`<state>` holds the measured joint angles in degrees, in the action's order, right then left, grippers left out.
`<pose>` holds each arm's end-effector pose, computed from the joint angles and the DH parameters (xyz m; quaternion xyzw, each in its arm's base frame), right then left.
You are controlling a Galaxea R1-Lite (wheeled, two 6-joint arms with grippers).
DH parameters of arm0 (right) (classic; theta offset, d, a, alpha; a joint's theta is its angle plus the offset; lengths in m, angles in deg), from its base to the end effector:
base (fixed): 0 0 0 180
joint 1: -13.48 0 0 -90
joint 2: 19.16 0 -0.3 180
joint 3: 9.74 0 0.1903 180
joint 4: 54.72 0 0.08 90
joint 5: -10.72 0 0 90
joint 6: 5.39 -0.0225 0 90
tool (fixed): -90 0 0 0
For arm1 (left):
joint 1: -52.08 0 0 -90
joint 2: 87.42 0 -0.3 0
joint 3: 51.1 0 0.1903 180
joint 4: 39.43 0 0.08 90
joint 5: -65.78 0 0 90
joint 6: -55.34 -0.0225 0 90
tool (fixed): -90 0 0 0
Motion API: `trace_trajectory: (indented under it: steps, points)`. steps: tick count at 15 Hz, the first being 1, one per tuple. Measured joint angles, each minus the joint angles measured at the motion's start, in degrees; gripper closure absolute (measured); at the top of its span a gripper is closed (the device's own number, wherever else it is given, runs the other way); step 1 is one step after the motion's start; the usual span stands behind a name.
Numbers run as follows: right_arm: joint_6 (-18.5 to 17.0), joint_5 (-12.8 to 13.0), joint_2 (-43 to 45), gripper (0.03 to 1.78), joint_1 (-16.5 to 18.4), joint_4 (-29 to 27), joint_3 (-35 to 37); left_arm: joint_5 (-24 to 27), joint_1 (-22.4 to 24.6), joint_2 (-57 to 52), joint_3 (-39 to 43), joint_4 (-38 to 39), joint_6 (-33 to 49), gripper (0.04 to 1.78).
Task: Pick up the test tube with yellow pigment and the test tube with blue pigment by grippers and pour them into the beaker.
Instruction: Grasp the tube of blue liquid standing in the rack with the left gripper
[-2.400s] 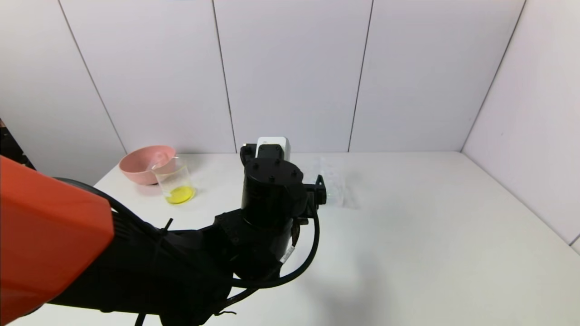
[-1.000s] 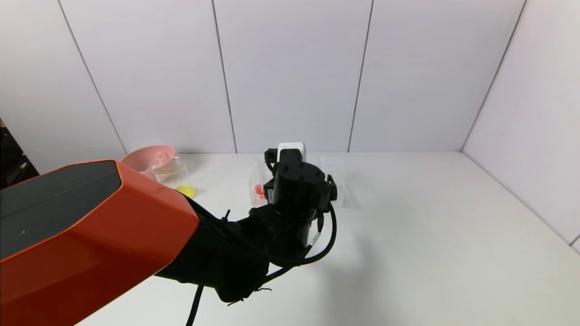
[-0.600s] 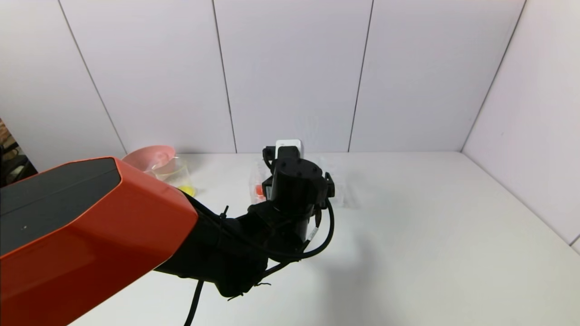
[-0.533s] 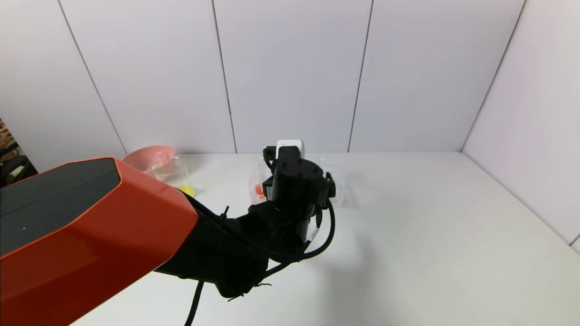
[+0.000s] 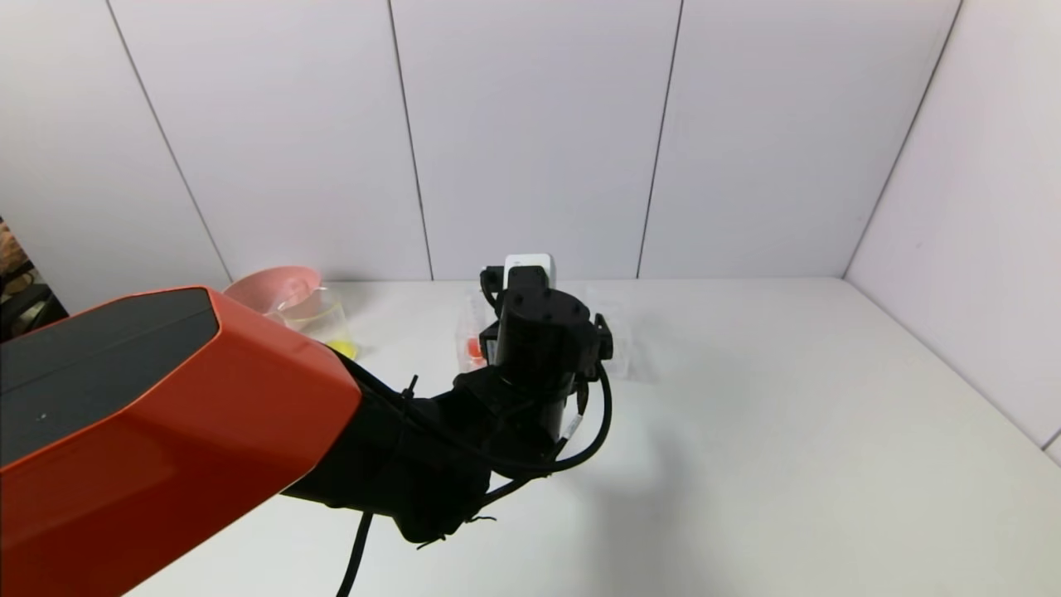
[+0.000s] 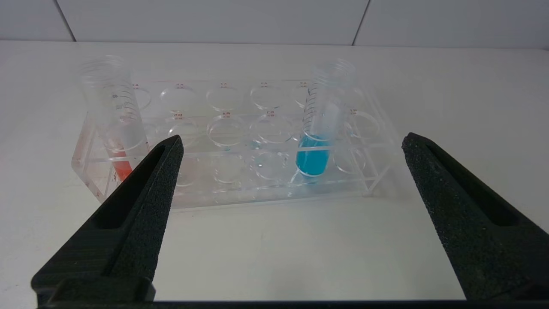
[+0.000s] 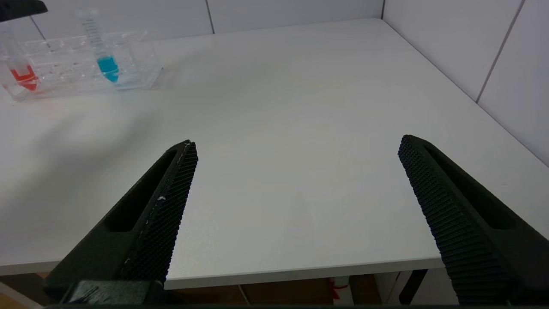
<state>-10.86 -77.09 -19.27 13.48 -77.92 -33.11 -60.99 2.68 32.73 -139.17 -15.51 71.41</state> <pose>-0.0227 -0.0009 0.0758 0.0477 -0.0014 -0.0191 0.9987 0.2764 -0.3017 0.1444 -0.0905 0.0668 -0.1014 0.9885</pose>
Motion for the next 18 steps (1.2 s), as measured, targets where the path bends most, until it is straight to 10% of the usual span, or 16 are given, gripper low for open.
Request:
trace_trajectory:
  steps: [18]
  points:
    - [-0.01,-0.02,0.00,0.10,0.00,0.00,0.00,0.00,0.01,1.16,-0.62,-0.11,0.00,0.04]
